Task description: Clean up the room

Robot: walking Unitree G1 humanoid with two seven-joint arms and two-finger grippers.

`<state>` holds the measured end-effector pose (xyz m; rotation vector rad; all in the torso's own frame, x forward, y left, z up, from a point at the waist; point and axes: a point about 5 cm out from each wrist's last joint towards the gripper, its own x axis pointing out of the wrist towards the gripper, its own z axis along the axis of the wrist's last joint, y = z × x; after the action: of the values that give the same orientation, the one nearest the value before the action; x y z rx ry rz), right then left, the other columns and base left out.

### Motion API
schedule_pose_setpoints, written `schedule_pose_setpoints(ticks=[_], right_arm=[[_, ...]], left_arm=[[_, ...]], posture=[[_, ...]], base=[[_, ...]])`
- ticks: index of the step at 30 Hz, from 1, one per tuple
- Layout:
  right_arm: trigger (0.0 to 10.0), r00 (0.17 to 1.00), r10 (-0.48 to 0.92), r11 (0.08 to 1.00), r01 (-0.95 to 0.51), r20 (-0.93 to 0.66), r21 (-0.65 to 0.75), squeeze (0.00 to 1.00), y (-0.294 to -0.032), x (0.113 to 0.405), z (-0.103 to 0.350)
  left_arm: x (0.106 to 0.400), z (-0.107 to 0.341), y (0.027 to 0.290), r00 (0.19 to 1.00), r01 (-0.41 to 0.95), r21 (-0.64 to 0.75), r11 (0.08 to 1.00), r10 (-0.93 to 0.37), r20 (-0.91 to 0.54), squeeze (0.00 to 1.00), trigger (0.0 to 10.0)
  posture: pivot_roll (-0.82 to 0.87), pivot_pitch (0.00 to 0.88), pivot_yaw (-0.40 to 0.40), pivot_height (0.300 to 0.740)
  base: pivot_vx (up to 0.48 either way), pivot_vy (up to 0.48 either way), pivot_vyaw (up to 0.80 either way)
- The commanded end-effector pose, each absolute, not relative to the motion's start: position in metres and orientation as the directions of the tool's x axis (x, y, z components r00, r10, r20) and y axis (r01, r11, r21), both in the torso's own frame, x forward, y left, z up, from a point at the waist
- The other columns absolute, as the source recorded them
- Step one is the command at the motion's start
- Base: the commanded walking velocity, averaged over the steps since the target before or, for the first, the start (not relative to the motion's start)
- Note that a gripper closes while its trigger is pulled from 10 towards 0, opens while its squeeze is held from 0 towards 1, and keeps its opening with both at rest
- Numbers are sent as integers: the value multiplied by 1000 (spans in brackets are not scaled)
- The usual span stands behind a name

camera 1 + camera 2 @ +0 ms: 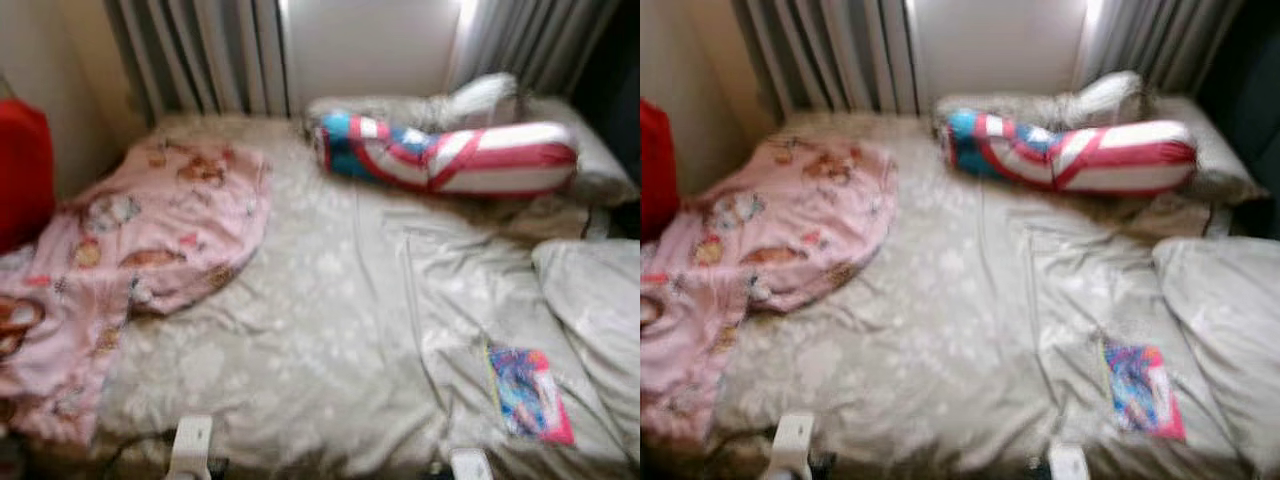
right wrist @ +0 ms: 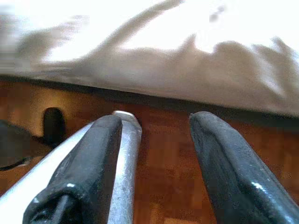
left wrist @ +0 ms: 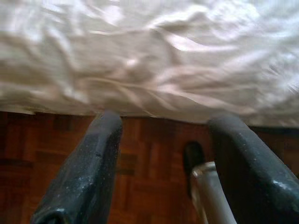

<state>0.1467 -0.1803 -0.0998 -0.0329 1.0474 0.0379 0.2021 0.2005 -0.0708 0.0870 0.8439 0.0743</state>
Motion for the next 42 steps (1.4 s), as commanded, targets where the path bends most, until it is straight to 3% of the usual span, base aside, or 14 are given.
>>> schedule_pose_setpoints(ticks=[1, 11, 33, 42], right_arm=[[10000, 498, -9, 999, -41, -867, -34, 0, -187, 148, -99], [10000, 513, -15, 1000, 9, -858, -12, 0, -185, 151, -98], [10000, 513, -4, 999, -28, -858, -21, 0, -183, 153, -97], [10000, 512, -2, 999, -35, -859, -23, 0, -183, 153, -97]], left_arm=[[194, -76, 196, 636, -35, 96, 995, 96, -766, 0, 10000], [194, -76, 197, 635, -38, 96, 995, 98, -766, 0, 10000], [191, -77, 199, 623, -38, 98, 994, 101, -776, 0, 10000], [186, -80, 203, 606, -39, 103, 994, 105, -788, 0, 10000]], posture=[[-97, 32, -5, 740], [-96, 37, -5, 740], [-92, 43, -4, 740], [-90, 46, -2, 740]], base=[[0, 469, 800], [0, 468, 74], [0, 471, 0], [0, 472, 785]])
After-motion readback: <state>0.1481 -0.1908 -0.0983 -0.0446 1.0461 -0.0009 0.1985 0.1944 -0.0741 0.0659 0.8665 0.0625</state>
